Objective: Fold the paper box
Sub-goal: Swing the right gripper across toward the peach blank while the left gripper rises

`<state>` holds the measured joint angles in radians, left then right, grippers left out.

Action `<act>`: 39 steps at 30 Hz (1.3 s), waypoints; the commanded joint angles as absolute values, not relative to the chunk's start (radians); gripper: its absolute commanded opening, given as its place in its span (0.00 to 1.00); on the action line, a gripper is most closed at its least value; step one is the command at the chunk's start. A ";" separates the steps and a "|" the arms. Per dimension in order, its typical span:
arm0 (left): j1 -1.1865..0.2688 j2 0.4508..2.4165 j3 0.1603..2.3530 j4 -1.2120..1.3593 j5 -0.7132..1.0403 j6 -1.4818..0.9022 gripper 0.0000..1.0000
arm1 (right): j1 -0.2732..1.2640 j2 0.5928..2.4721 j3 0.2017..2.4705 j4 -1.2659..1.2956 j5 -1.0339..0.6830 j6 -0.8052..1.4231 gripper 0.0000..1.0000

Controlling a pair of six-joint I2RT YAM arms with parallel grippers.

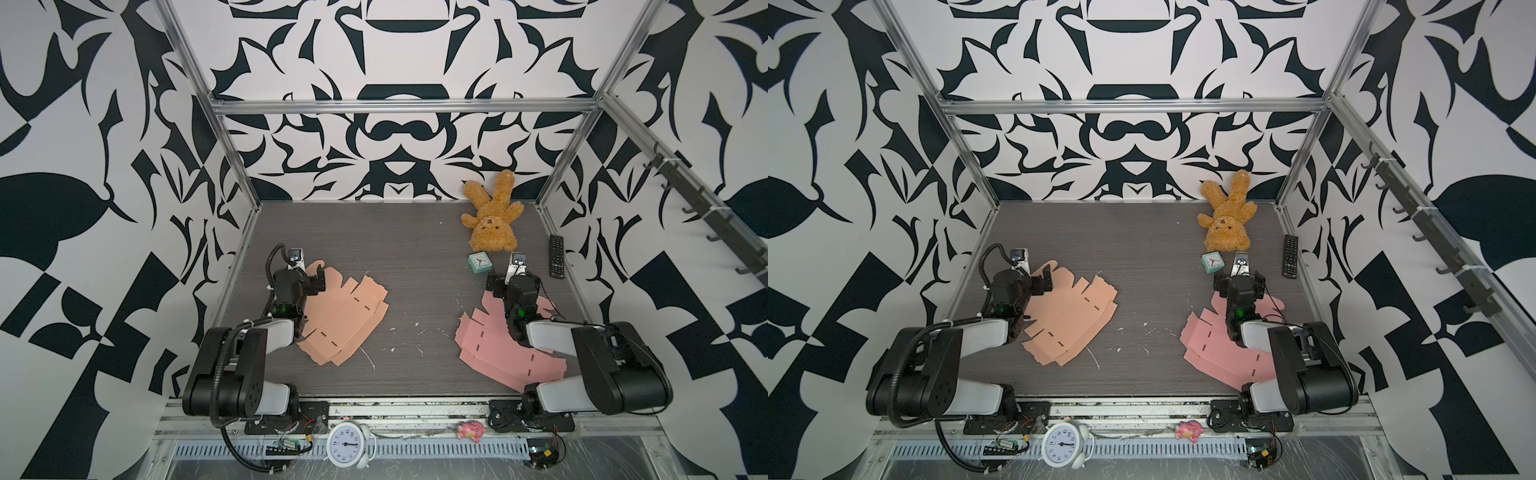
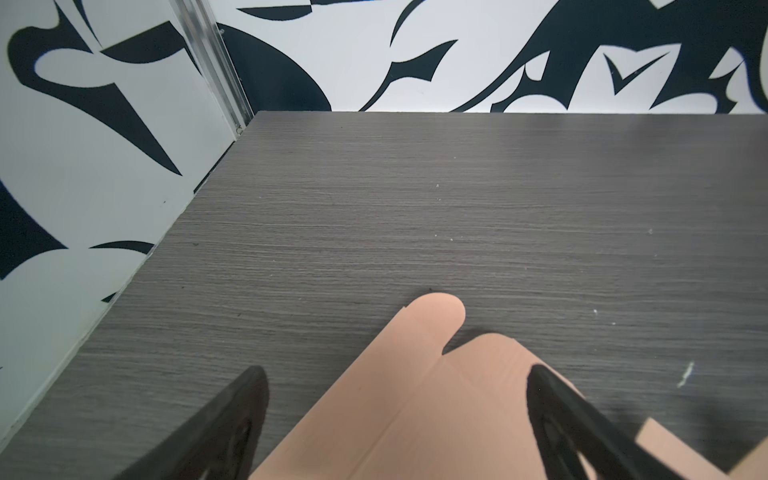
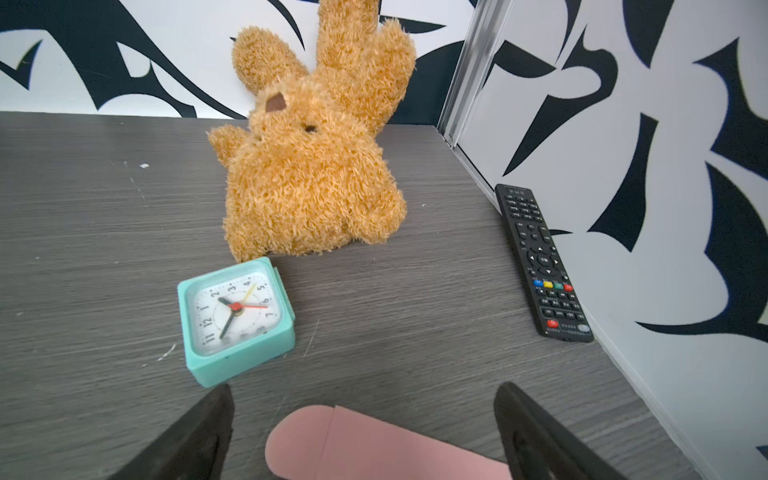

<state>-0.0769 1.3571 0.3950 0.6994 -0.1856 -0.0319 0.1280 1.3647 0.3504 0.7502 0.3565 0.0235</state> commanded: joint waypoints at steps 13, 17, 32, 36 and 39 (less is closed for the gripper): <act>-0.231 1.070 0.673 -0.040 0.233 -0.482 0.99 | 0.305 1.179 0.770 -0.250 0.008 0.444 1.00; -0.239 1.060 0.691 -0.084 0.367 -0.605 0.99 | 0.480 1.213 0.790 -0.265 -0.068 0.531 1.00; -0.239 1.080 0.721 -0.130 0.563 -0.622 0.99 | 0.773 1.528 0.881 0.006 -0.258 0.635 0.73; -0.239 1.071 0.732 -0.145 0.586 -0.608 0.99 | 0.785 1.597 0.893 0.082 -0.289 0.658 0.66; -0.239 1.054 0.730 -0.141 0.612 -0.606 0.99 | 0.790 1.634 0.904 0.116 -0.307 0.669 0.63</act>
<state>-0.2371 1.0847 0.6952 -0.1177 0.5594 -0.6209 0.7818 1.6253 0.8597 0.0265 -0.2668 0.6426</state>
